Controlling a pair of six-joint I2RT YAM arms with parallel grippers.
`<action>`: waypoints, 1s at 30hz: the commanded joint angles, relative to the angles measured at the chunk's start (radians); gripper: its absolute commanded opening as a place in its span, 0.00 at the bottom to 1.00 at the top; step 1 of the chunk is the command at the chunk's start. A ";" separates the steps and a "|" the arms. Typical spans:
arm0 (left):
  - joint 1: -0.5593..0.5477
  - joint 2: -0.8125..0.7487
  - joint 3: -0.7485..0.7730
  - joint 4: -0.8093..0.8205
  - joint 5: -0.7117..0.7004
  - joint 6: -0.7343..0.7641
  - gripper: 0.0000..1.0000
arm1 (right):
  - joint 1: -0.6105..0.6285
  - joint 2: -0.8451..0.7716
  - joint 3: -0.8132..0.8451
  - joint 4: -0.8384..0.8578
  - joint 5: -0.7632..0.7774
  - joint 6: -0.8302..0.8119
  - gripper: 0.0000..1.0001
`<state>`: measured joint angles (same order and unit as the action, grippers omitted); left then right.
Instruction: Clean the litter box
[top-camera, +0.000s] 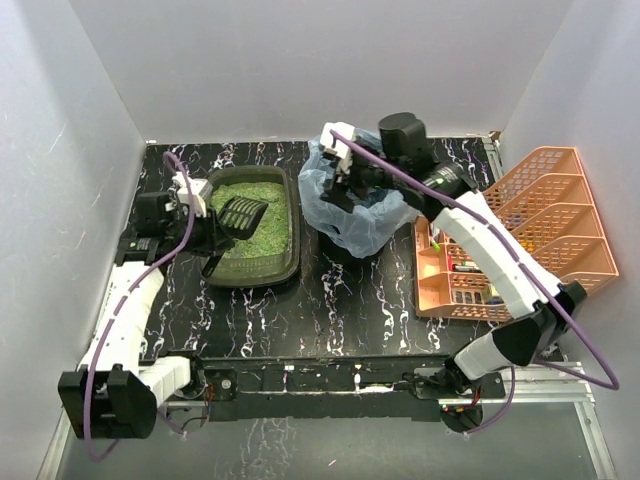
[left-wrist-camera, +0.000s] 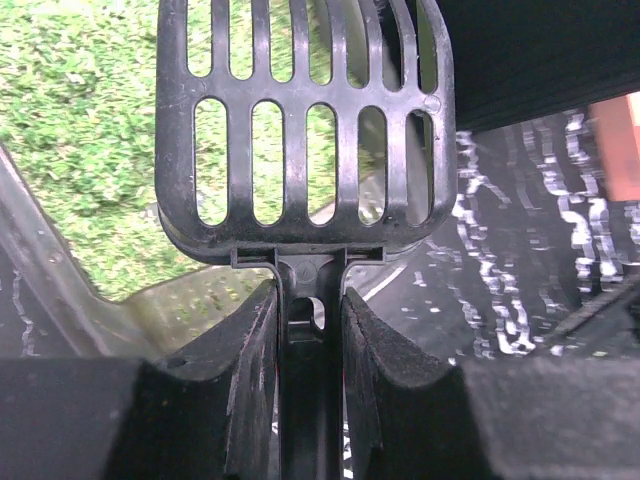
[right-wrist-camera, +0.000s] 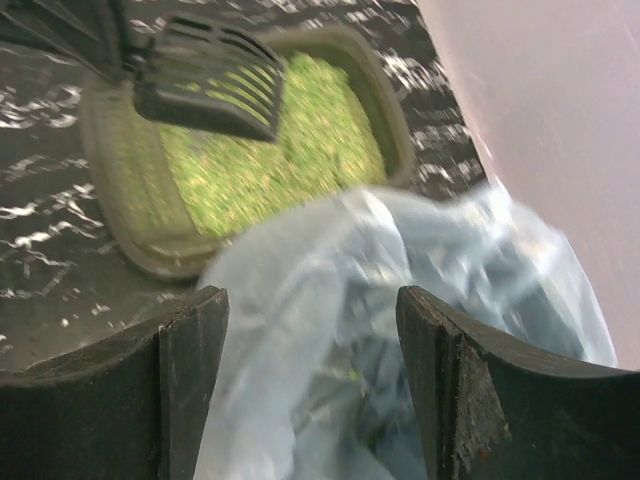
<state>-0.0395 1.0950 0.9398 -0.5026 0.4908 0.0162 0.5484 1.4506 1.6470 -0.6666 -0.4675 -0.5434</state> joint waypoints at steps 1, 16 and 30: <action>0.115 -0.101 -0.028 0.007 0.357 -0.055 0.00 | 0.077 0.092 0.116 0.099 -0.161 -0.054 0.73; 0.274 -0.101 -0.034 0.190 0.986 -0.370 0.00 | 0.152 0.331 0.229 0.211 -0.259 -0.258 0.72; 0.274 -0.094 -0.095 0.387 1.089 -0.559 0.00 | 0.095 0.335 0.254 0.301 -0.467 -0.072 0.63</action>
<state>0.2279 1.0119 0.8501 -0.1810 1.5043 -0.4961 0.6727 1.8027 1.8362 -0.4652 -0.7570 -0.6662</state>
